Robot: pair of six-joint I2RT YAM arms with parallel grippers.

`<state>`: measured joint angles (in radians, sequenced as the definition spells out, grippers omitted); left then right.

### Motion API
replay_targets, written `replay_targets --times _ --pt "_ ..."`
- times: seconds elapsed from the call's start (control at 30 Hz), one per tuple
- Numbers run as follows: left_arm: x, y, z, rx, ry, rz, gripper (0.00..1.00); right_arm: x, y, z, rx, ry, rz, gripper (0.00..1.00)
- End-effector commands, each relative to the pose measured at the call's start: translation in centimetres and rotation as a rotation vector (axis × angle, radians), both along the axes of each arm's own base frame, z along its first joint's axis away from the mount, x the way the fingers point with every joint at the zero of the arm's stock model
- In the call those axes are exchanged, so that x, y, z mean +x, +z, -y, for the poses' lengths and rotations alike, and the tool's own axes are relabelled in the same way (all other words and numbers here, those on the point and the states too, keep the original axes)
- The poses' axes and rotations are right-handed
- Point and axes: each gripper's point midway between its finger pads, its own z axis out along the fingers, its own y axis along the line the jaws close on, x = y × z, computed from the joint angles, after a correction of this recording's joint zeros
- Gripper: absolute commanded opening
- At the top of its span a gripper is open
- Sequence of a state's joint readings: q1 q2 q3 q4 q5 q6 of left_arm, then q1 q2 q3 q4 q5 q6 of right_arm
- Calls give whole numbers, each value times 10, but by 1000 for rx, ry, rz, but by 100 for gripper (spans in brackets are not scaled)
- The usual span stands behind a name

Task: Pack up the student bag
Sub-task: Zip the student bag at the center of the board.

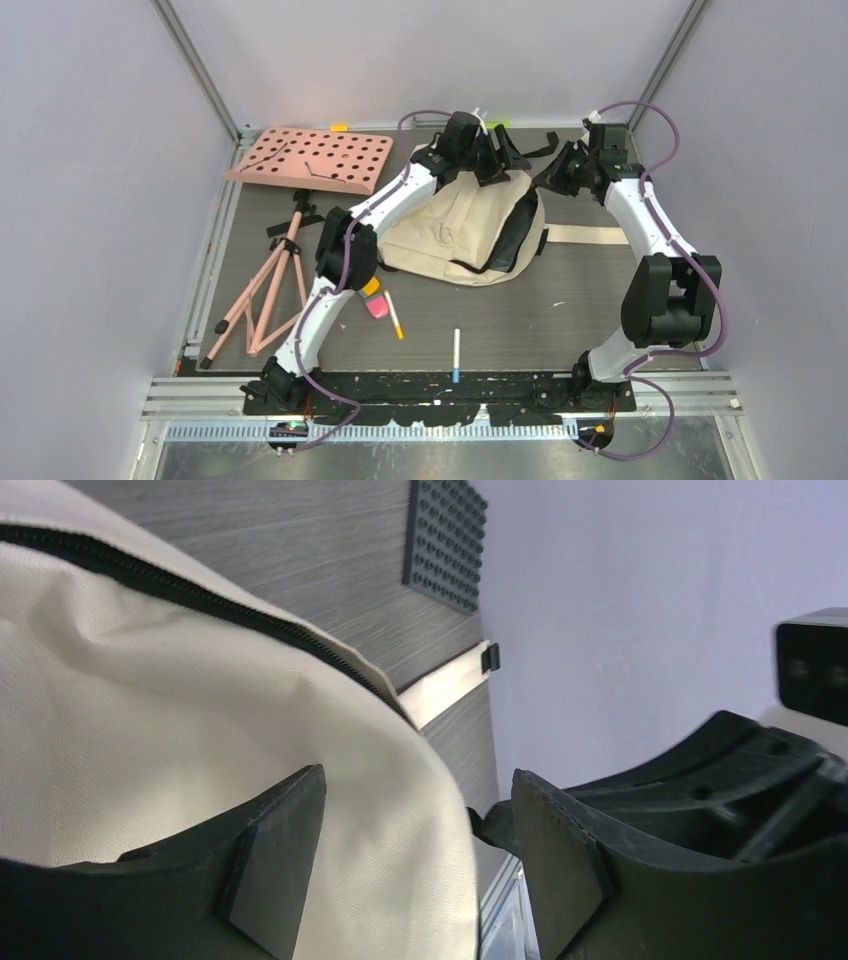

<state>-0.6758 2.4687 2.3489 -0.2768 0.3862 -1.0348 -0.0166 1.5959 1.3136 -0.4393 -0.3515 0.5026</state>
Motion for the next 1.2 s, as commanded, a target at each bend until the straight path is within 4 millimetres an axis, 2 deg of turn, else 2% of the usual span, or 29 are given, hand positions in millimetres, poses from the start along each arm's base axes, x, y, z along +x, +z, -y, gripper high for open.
replay_targets --times 0.0,0.17,0.3,0.4,0.5,0.57,0.63,0.77,0.93,1.0,1.17 --pt "-3 13 10 -34 4 -1 71 -1 26 -5 -15 29 94 1" --pt "-8 -5 22 -38 -10 -43 71 -1 28 -5 -25 24 104 1" --pt "-14 -7 34 -55 -27 -53 71 0 38 0 -40 -4 136 1" --pt "-20 -16 39 -41 -38 -75 70 -2 40 1 -48 -8 144 1" --pt "-25 -25 43 -38 -48 -104 62 -3 37 1 -48 -2 142 1" --pt "-26 -27 46 -46 -50 -109 51 -5 34 1 -52 0 136 1" --pt "-24 -24 48 -64 -48 -105 38 -7 30 2 -63 2 126 1" --pt "-20 -20 52 -100 -42 -97 28 -13 25 4 -82 6 111 1" --pt "-16 -21 57 -126 -40 -93 5 -21 16 9 -111 -4 66 1" --pt "-12 -19 57 -133 -28 -75 0 -27 13 10 -138 -13 48 1" --pt "-1 -15 57 -147 9 -33 0 -48 11 10 -180 -27 20 1"
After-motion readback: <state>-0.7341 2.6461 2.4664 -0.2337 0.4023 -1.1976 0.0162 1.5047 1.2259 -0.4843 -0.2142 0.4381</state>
